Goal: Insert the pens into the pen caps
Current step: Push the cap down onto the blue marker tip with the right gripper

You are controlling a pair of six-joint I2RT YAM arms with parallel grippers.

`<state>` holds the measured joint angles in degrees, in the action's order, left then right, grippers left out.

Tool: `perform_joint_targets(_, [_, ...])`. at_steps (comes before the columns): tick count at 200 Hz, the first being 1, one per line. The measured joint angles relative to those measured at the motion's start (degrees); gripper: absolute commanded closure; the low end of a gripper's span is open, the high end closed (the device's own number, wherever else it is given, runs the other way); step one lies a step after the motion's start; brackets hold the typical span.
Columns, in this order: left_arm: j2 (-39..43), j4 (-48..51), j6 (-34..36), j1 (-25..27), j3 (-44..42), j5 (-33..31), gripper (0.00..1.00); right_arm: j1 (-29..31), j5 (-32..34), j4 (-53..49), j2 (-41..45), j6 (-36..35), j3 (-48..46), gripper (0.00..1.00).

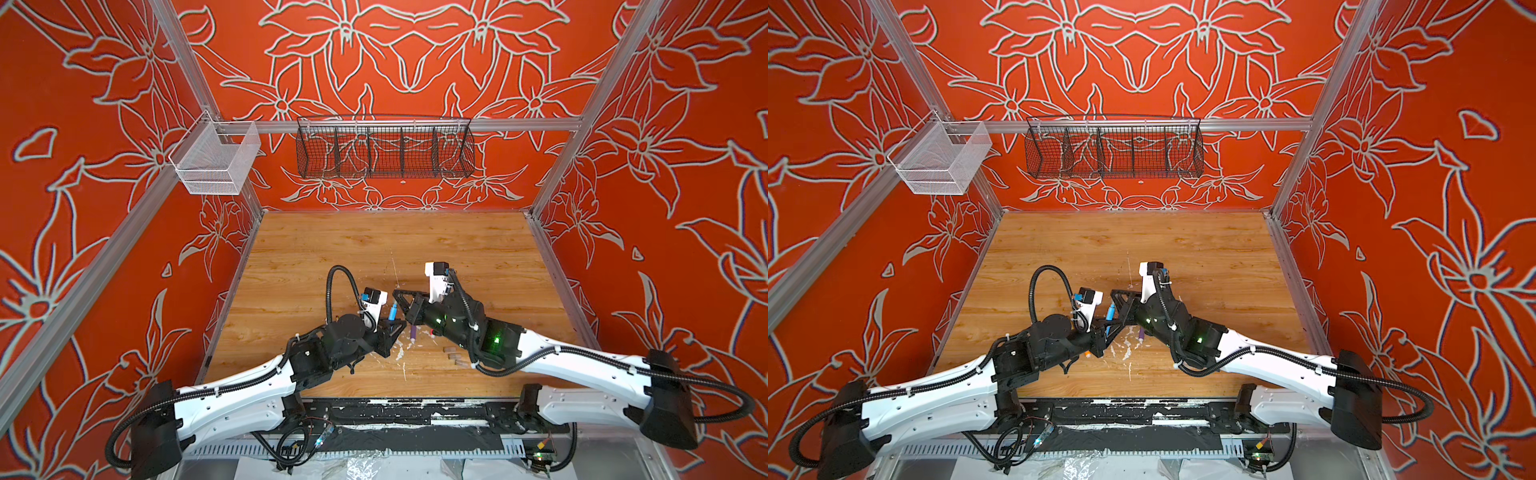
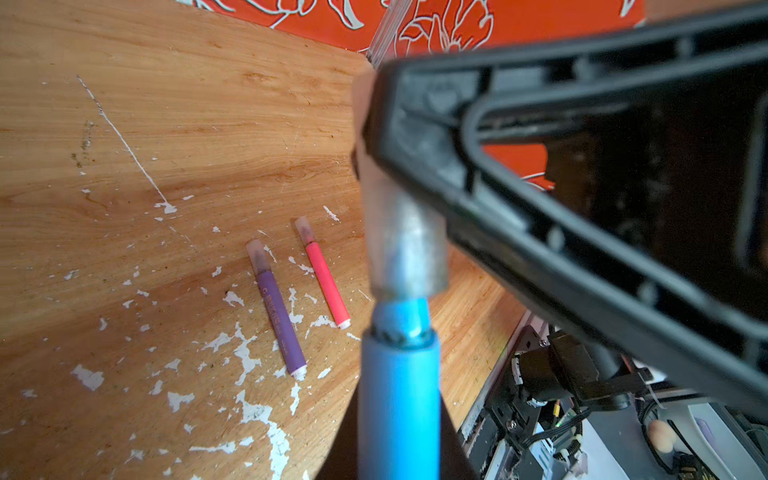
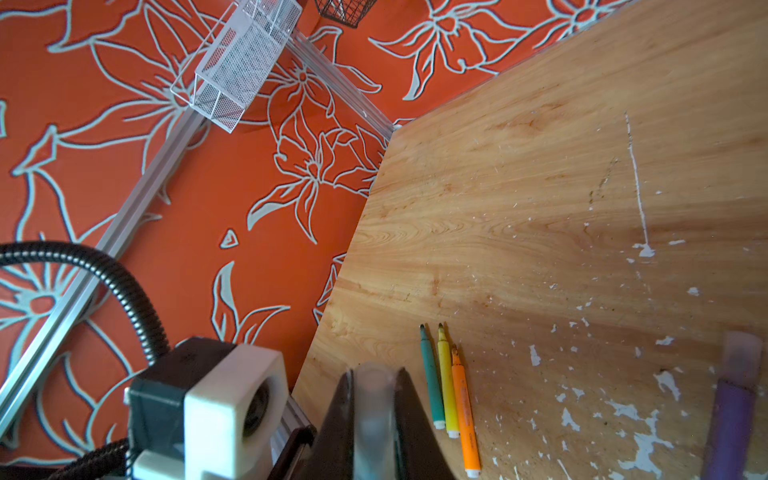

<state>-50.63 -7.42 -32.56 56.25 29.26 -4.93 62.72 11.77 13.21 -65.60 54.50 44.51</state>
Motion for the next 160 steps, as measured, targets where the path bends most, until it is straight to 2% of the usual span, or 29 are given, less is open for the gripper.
perform_joint_targets(57, [-0.7, 1.2, 0.0, -2.1, 1.4, 2.1, 1.0, 0.4, 1.5, 4.5, -0.5, 0.7, -1.8, 1.0])
perform_joint_targets(112, [1.3, 2.0, -0.5, -7.0, 1.4, 12.6, 1.0, 1.2, 1.7, 15.8, 0.0, 0.2, -7.1, 1.0])
perform_joint_targets(160, [2.4, 1.6, -0.5, -7.6, 1.4, 15.6, 1.0, 1.4, 0.4, 21.9, 0.7, -1.7, -9.7, 0.88])
